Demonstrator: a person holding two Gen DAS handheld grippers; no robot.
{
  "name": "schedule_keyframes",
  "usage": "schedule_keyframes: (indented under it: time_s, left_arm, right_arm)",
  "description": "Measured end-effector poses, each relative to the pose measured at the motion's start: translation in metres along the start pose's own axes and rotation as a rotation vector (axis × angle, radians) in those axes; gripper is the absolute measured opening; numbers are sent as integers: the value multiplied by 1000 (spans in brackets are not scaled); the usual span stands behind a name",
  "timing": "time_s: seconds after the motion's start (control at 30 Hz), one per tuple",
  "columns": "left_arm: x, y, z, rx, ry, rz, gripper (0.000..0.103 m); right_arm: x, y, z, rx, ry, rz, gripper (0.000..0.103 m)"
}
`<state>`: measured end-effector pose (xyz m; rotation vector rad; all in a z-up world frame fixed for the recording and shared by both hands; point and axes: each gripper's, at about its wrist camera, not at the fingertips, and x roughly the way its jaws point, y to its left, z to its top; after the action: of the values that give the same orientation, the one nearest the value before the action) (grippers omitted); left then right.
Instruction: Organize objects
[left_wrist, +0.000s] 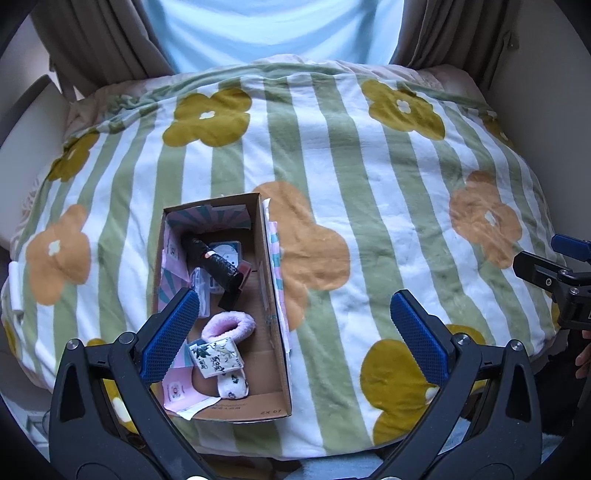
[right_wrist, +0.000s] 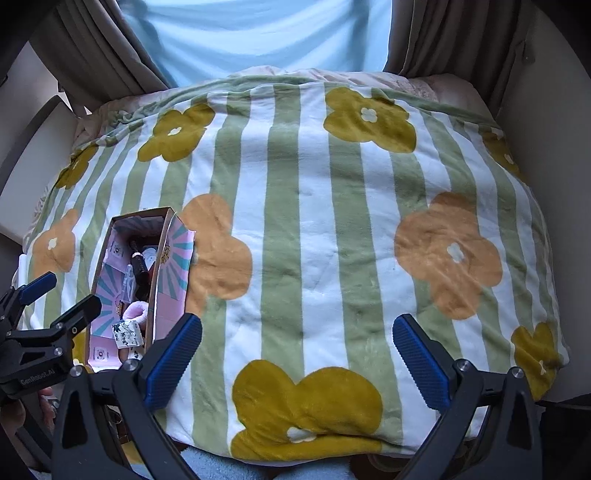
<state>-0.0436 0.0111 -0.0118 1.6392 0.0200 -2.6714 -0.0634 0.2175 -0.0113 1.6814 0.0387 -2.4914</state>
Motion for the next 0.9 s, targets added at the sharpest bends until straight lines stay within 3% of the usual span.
schedule_keyframes:
  time_s: [0.9]
  left_arm:
    - [-11, 10, -1, -52, -23, -21, 103]
  right_arm:
    - [-6, 9, -1, -12, -19, -1, 102]
